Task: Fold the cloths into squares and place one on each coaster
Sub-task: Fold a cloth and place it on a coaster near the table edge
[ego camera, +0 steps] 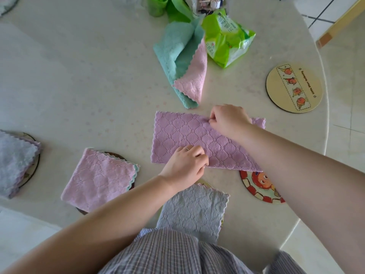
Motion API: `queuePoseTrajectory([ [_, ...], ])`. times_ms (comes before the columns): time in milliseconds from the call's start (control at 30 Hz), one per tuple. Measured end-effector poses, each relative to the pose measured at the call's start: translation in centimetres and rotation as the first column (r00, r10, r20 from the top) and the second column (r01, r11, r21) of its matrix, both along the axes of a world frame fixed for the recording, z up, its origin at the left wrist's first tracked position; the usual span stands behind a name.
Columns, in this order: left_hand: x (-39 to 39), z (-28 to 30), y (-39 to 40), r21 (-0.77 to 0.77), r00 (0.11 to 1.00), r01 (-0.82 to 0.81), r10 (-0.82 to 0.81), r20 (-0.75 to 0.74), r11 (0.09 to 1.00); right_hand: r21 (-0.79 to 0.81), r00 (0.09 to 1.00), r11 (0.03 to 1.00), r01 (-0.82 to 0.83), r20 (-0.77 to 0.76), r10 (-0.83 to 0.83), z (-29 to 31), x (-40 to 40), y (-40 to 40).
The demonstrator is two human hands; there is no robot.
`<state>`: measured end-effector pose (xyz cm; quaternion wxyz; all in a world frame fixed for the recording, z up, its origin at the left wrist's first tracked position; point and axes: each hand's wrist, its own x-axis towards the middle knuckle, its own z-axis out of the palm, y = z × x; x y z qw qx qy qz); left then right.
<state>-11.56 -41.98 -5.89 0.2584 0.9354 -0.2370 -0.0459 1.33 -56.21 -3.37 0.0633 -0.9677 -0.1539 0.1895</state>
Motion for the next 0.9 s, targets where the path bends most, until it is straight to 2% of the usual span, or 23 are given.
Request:
queuePoseTrajectory([
  [167,0.1,0.8,0.3,0.012,1.0,-0.023,0.024,-0.019,1.0,0.184,0.986,0.973,0.143,-0.112,-0.124,1.2,-0.7,-1.7],
  [267,-0.4,1.9,0.7,-0.026,0.993,-0.121,0.121,-0.001,0.992,0.276,0.976,0.937,0.215,-0.096,-0.196,2.5,-1.6,-3.4],
  [400,-1.3,3.9,0.6,-0.244,0.93,-0.342,0.289,-0.228,0.907,0.384,0.958,0.88,0.279,-0.054,-0.281,4.5,-3.4,-5.8],
  [467,-1.5,5.0,-0.2,-0.361,0.838,-0.501,0.336,-0.43,0.787,0.462,0.942,0.825,0.325,-0.075,-0.328,5.1,-4.8,-7.0],
  [500,-1.6,5.7,-0.8,-0.415,0.744,-0.62,0.33,-0.581,0.666,0.489,0.93,0.798,0.354,-0.092,-0.356,5.4,-5.7,-7.5],
  [567,-2.0,7.0,-2.3,-0.426,0.519,-0.825,0.201,-0.83,0.371,0.535,0.902,0.735,0.417,-0.145,-0.406,5.7,-7.6,-8.5],
  [600,-2.3,7.5,-3.0,-0.407,0.446,-0.876,0.117,-0.887,0.258,0.543,0.881,0.703,0.46,-0.182,-0.436,5.5,-8.7,-9.0],
  [667,-3.3,7.9,-4.2,-0.377,0.382,-0.913,0.006,-0.924,0.154,0.536,0.829,0.644,0.545,-0.233,-0.508,5.1,-11.1,-9.9],
  [700,-3.8,7.8,-4.7,-0.37,0.37,-0.917,-0.029,-0.929,0.146,0.535,0.798,0.608,0.586,-0.25,-0.549,4.9,-12.3,-10.3],
  [767,-5.1,7.4,-5.6,-0.372,0.369,-0.903,-0.055,-0.928,0.215,0.566,0.735,0.512,0.647,-0.285,-0.615,4.6,-14.8,-10.9],
  [833,-6.4,6.6,-6.3,-0.386,0.407,-0.844,-0.023,-0.913,0.373,0.597,0.674,0.395,0.698,-0.363,-0.644,4.7,-17.1,-11.3],
  [900,-7.3,6.0,-7.0,-0.366,0.467,-0.751,0.05,-0.883,0.549,0.585,0.632,0.325,0.743,-0.453,-0.629,4.8,-19.0,-11.9],
])
